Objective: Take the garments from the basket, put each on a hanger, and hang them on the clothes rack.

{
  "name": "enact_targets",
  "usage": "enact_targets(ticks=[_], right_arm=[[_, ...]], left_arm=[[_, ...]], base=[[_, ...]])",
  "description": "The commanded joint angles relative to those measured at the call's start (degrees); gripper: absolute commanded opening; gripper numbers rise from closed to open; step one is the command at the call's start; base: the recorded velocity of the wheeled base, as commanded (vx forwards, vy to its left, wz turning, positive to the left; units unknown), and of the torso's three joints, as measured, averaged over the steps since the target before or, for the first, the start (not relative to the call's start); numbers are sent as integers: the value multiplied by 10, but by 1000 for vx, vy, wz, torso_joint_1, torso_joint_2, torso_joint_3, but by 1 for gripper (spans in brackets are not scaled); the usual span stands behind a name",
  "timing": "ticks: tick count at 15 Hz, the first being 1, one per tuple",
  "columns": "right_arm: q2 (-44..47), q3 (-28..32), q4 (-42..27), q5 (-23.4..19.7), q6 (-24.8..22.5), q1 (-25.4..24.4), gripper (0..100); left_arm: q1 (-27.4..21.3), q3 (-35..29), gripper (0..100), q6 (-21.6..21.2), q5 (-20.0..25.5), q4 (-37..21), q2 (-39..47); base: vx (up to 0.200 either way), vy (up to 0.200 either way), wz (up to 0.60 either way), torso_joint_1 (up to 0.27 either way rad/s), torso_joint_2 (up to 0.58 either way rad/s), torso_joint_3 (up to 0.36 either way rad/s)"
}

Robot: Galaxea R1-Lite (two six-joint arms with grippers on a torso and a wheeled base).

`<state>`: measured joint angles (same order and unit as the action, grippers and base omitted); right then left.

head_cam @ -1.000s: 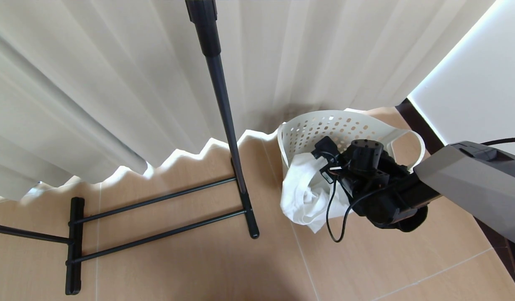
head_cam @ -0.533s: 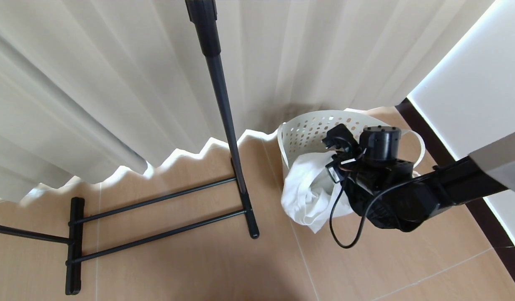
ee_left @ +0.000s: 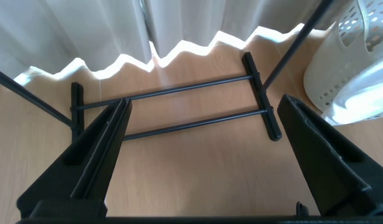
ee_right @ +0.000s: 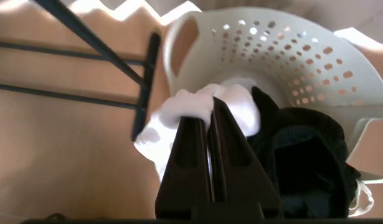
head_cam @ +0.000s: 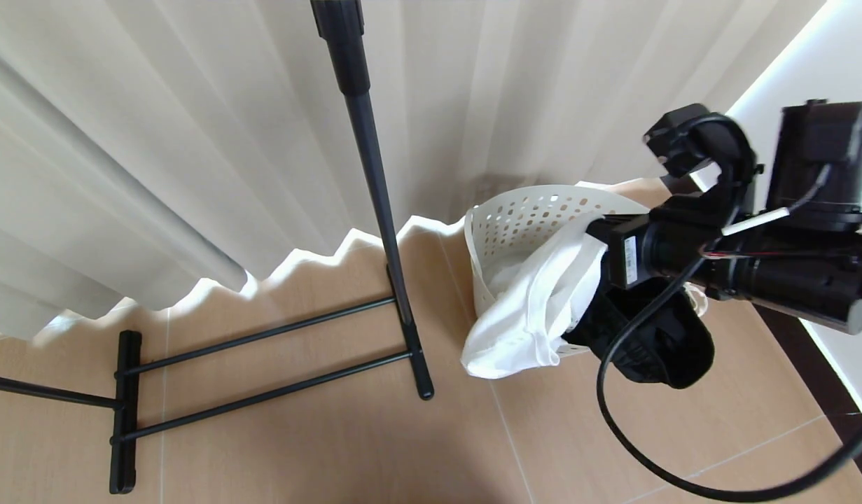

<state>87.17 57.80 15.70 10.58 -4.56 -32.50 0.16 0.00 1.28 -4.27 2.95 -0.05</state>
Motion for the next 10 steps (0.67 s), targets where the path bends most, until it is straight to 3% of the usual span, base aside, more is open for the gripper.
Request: enact_targets(ticks=[1,5,10], right_arm=[[-111,-51,3,-6,13,-42,0],[-149,-78,11,-72,50,-57,0],[-152,-82,11,-72,51,-56,0]], left_arm=[[0,0,100,0,0,0,0],[0,0,100,0,0,0,0],[0,0,100,0,0,0,0]], base=[[0,0,0,0,0,0],[0,0,0,0,0,0],[0,0,0,0,0,0]])
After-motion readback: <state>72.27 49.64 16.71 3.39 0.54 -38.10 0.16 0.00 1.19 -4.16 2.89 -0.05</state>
